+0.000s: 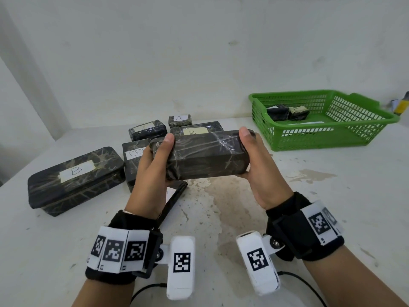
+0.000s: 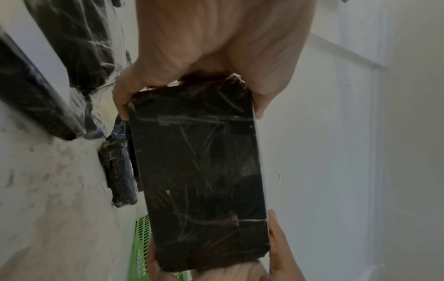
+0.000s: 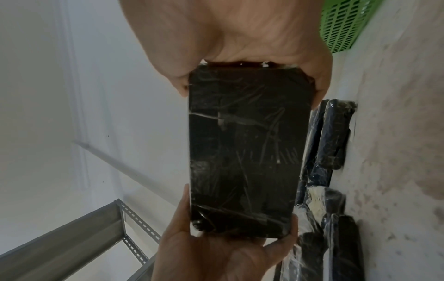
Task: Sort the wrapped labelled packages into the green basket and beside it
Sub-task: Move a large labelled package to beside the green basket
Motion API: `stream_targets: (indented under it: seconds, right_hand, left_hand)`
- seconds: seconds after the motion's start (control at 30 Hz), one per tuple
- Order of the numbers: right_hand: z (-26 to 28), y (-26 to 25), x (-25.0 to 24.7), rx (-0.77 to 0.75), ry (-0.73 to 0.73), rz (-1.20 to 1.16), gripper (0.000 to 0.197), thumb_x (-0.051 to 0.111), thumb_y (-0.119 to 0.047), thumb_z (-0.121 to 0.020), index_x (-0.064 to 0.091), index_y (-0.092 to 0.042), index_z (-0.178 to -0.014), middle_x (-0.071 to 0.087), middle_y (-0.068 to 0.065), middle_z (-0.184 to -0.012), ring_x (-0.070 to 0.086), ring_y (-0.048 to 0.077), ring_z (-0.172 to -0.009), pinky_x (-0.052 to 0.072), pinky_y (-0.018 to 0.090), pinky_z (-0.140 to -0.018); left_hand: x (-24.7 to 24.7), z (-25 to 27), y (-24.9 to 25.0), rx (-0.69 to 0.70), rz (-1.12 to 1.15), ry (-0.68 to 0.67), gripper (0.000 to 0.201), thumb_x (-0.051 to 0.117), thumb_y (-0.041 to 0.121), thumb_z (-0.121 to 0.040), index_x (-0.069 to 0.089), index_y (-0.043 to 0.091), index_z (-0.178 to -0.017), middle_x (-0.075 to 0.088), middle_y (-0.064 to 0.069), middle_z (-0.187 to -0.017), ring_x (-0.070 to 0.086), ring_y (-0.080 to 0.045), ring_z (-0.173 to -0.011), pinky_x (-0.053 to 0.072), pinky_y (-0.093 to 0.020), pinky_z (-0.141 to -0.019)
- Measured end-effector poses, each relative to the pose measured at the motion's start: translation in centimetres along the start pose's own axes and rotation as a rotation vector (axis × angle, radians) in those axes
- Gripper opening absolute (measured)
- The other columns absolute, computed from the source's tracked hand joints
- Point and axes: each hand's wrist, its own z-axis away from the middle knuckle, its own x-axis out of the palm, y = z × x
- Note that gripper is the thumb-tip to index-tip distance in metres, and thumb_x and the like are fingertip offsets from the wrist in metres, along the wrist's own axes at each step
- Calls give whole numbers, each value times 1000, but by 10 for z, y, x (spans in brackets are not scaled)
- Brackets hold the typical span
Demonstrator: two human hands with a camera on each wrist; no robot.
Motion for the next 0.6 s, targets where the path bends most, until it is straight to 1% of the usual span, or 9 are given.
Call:
stream_targets:
  seconds: [0.03, 0.1, 0.13, 0.2, 0.27, 0.33, 0.47, 0.5, 0.6]
  right_hand:
    - [-1, 0, -1, 9, -4, 12, 102, 59, -87, -63, 42, -22, -140, 45, -2, -151, 42, 16, -139, 34, 57, -113]
    - [-3, 0, -2, 12, -9, 21, 59, 53, -71, -76, 55, -26, -114, 56, 1, -136, 56, 13, -121, 44, 50, -105]
    - [-4, 1, -3, 20, -18, 40, 50, 50, -69, -77, 56, -28, -106, 54, 4, -134, 57, 12, -115, 47, 46, -101]
    - [-5, 3, -6, 47, -47, 93, 58, 47, -78, -73, 55, -32, -108, 49, 3, -136, 52, 13, -120, 46, 46, -102]
    - [-4, 3, -6, 81, -100, 55, 67, 45, -85, -76, 53, -31, -116, 55, -3, -130, 51, 11, -122, 46, 49, -103]
    - [-2, 2, -5, 95, -133, -60, 60, 47, -72, -78, 55, -23, -113, 62, -1, -112, 59, 12, -112, 53, 49, -95]
    - [-1, 2, -5, 61, -103, -221, 51, 49, -55, -80, 60, -16, -111, 61, 9, -112, 62, 22, -107, 60, 41, -81]
    - [-1, 2, -6, 58, -88, -264, 50, 47, -53, -83, 61, -15, -113, 61, 10, -113, 62, 22, -106, 60, 40, -79]
    - [-4, 1, -7, 53, -62, -361, 32, 49, -37, -92, 64, -19, -113, 63, 3, -105, 61, 17, -95, 56, 31, -72]
  left_hand:
    - [0, 0, 1, -2, 8, 3, 90, 69, 60, -81, 39, 4, -145, 65, -7, -129, 66, -19, -112, 56, -43, -89]
    - [-1, -2, -1, 33, -13, -17, 51, 58, 41, -95, 53, 0, -126, 74, -1, -104, 72, -13, -90, 56, -30, -68]
    - [0, 0, -1, 74, -24, -25, 37, 55, 34, -97, 56, 2, -115, 74, 4, -91, 71, -10, -82, 54, -29, -66]
    - [-1, 2, 2, 182, -45, -5, 24, 58, 29, -93, 55, 6, -102, 68, 14, -74, 66, -5, -75, 50, -31, -72]
    - [-1, 3, 4, 251, -57, 20, 35, 66, 39, -74, 55, 12, -92, 66, 13, -81, 62, -9, -82, 46, -34, -78]
    - [-3, 3, 3, 283, -13, 29, 40, 64, 44, -57, 51, 18, -85, 62, 7, -99, 59, -13, -90, 44, -36, -80]
    - [-6, 2, 5, 273, 100, 0, 37, 62, 29, -61, 46, 22, -94, 52, 3, -98, 58, -7, -71, 48, -25, -57]
    - [-7, 1, 6, 259, 125, 7, 38, 62, 29, -62, 46, 22, -96, 49, -1, -103, 58, -8, -72, 48, -24, -56]
    - [-9, -4, 8, 204, 120, 76, 53, 67, 45, -60, 43, 25, -102, 40, -13, -127, 55, -20, -97, 52, -33, -77]
